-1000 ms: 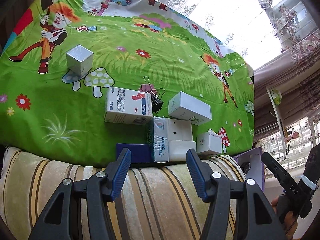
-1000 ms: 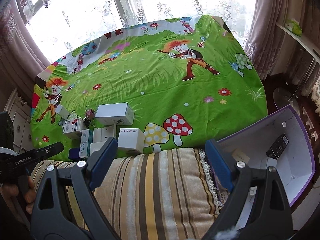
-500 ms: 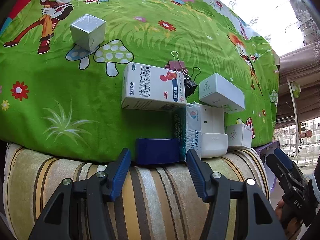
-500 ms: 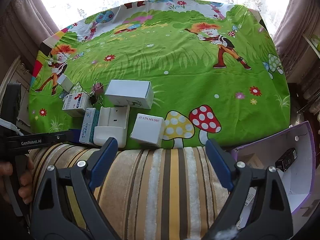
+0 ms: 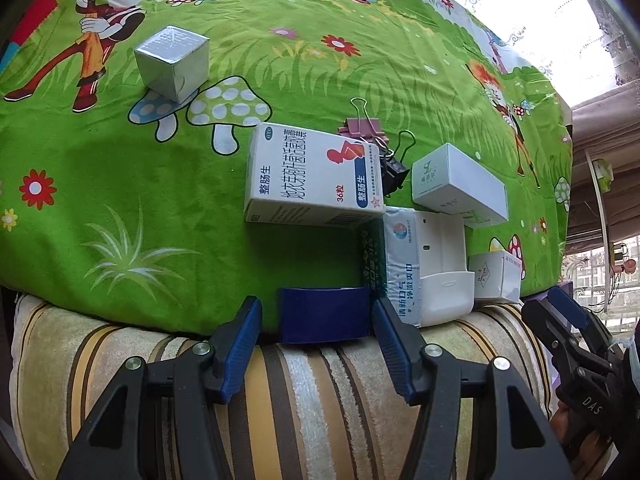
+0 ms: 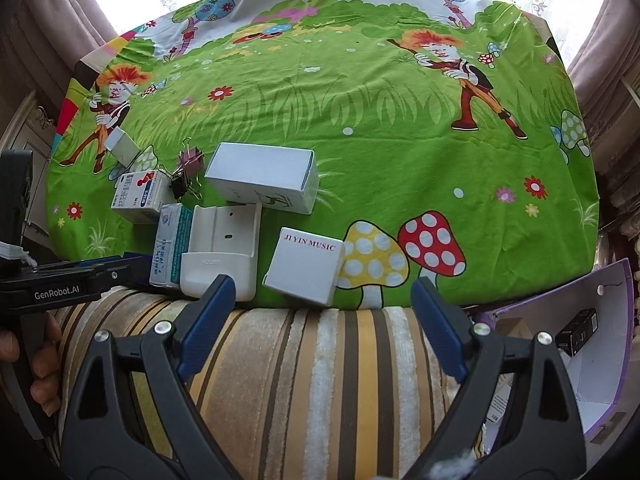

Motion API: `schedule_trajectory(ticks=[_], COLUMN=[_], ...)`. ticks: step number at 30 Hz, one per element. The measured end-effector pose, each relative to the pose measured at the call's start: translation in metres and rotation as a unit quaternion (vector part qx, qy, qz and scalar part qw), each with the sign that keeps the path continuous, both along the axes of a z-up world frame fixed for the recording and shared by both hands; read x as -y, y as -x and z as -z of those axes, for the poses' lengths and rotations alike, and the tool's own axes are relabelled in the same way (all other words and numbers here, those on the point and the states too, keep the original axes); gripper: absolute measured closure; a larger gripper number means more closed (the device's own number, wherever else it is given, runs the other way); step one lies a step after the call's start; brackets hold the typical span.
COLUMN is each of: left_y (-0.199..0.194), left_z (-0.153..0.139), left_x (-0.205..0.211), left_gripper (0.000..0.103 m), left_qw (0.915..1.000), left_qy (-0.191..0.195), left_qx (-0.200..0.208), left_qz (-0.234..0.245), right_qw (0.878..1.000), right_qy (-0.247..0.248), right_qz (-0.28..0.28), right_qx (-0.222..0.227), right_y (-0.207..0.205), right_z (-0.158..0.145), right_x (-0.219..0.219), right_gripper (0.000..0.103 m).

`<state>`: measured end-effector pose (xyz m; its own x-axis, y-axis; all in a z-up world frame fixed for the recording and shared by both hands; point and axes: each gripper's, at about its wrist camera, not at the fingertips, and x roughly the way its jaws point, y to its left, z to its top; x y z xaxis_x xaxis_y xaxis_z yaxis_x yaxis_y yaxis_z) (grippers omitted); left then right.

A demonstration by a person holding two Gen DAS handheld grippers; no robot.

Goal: Organize rigid objects
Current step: 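Grasp the blue box with left tool while right tool grasps white JIYIN MUSIC box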

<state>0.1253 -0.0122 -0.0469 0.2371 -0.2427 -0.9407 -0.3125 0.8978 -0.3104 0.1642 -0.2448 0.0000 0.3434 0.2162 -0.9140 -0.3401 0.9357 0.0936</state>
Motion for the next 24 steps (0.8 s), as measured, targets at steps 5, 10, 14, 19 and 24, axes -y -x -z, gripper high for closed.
schedule_trajectory(ticks=[5,10,14,19,24], left_y=[-0.004,-0.006,-0.006,-0.005,0.004], left_z=[0.004,0.008,0.008,0.006,-0.004], left_x=[0.01,0.013,0.014,0.015,0.012], left_gripper=[0.044,0.045,0.05,0.05,0.05], left_qw=[0.9995,0.9988,0.9989,0.9992,0.9992], left_qy=[-0.014,-0.03,-0.03,-0.026,-0.025], left_qx=[-0.011,-0.017,-0.009,0.003,0.023], left_qz=[0.027,0.034,0.035,0.03,0.023], right_qw=[1.0,1.0,1.0,0.999,0.999], right_qy=[0.003,0.008,0.017,0.027,0.022], right_qz=[0.0,0.002,0.002,0.005,0.003], right_qx=[-0.005,-0.005,-0.008,-0.016,-0.03], right_y=[-0.004,-0.009,-0.015,-0.021,-0.021], right_z=[0.005,0.008,0.013,0.023,0.031], right_x=[-0.002,-0.004,-0.008,-0.011,-0.009], right_gripper=[0.012,0.012,0.012,0.015,0.051])
